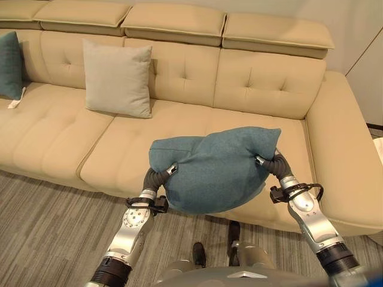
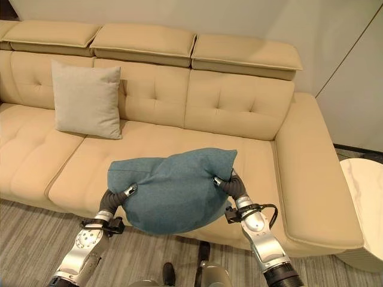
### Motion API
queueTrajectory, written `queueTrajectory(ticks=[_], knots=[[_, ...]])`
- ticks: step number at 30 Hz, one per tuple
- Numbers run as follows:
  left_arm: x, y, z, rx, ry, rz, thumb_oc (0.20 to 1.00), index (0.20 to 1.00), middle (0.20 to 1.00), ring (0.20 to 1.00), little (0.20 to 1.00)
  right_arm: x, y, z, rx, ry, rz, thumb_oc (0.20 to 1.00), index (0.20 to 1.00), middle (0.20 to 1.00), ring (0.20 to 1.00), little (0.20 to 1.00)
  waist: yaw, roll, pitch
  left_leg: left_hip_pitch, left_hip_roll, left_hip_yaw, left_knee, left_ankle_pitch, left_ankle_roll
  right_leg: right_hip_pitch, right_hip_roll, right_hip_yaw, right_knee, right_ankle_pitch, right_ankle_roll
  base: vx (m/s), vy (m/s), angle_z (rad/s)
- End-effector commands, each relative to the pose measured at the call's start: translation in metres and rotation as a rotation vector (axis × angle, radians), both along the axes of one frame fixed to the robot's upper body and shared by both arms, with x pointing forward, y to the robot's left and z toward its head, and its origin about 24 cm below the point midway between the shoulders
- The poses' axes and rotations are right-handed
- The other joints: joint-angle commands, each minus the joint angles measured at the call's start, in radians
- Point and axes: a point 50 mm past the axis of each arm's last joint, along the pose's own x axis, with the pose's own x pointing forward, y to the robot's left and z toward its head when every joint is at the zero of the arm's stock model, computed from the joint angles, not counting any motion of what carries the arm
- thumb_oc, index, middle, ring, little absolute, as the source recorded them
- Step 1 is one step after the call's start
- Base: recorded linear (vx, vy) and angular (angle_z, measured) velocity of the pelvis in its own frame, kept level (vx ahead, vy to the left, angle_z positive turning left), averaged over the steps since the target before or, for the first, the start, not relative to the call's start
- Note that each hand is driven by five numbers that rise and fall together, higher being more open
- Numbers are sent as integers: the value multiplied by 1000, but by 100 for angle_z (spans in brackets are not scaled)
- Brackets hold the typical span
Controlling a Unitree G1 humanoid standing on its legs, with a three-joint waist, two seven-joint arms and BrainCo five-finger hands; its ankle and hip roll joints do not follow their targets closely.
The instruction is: Pick up all the scattered cushions and arrange them neatly on the sofa.
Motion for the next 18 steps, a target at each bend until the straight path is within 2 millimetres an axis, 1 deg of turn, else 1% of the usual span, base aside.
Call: queueTrajectory(ticks=[1,2,3,4,5,6,7,8,9,10,11,12,14,18], knots=[[19,-16,49,-19,-263,-104,200,200,200,200,200,14,-2,59,38,-303,24,200,200,200,200,200,-22,-37,-49,-23,18,-54,186,-158,-65,68,-8,42,11,-96,67,289,-135,25],[20,-17,48,-24,-259,-114,200,200,200,200,200,12,-5,57,35,-293,15,200,200,200,200,200,-28,-38,-50,-30,28,-51,225,-167,-72,84,-7,41,8,-106,60,202,-115,51],[20,-19,49,-23,-261,-120,200,200,200,200,200,10,-8,56,28,-291,6,200,200,200,200,200,-33,-40,-46,-49,38,-43,292,-161,-87,99,-7,38,6,-114,51,155,-109,61],[21,-20,50,-26,-263,-128,200,200,200,200,200,9,-11,56,26,-287,0,200,200,200,200,200,-36,-42,-39,-87,52,-42,384,-144,-104,113,-5,34,4,-122,40,129,-105,58],[21,-21,50,-27,-265,-132,200,200,200,200,200,9,-12,56,25,-288,-4,200,200,200,200,200,-34,-47,-32,-118,52,-44,459,-118,-115,125,-5,38,3,-127,29,102,-96,38],[22,-20,50,-25,-265,-126,200,200,200,200,200,8,-15,56,30,-285,-16,200,200,200,200,200,-32,-48,-27,-150,56,-47,525,-104,-120,138,2,38,-2,-134,18,112,-71,23],[22,-20,50,-23,-264,-125,200,200,200,200,200,7,-16,55,35,-278,-21,200,200,200,200,200,-30,-51,-24,-173,62,-49,554,-99,-118,145,3,41,-2,-142,12,240,-19,-1],[21,-17,51,-12,-260,-111,200,200,200,200,200,6,-19,52,36,-268,-39,200,200,200,200,200,-21,-62,-23,-219,80,-58,481,-135,-92,164,-1,65,-8,-155,22,209,11,-13],[21,-17,51,-12,-260,-111,200,200,200,200,200,6,-19,52,36,-267,-39,200,200,200,200,200,-20,-63,-23,-215,79,-56,477,-134,-91,165,-2,67,-8,-156,23,225,51,-23],[21,-15,51,-7,-262,-103,200,200,200,200,200,6,-19,52,38,-267,-42,200,200,200,200,200,-17,-65,-23,-217,83,-74,436,-133,-91,168,-4,76,-8,-158,28,209,139,-37],[20,-13,54,-21,-277,-83,200,200,200,200,200,10,-17,51,41,-261,-44,200,200,200,200,200,-3,-47,-27,-217,97,-150,278,-83,-104,183,10,106,-9,-175,35,208,136,-52],[20,-13,54,-21,-277,-83,200,200,200,200,200,10,-17,51,41,-261,-44,200,200,200,200,200,-1,-48,-25,-210,97,-148,269,-79,-104,185,9,108,-9,-175,35,215,156,-78],[20,-14,53,-23,-274,-78,200,200,200,200,200,11,-17,52,37,-265,-48,200,200,200,200,200,-3,-38,-32,-184,96,-155,238,-65,-111,195,3,118,-9,-176,41,161,120,-84],[19,-11,55,-6,-285,-85,200,200,200,200,200,14,-12,55,40,-275,-32,200,200,200,200,200,-1,-30,-50,-120,81,-123,167,-69,-92,195,-18,147,-15,-158,60,146,159,-58]])
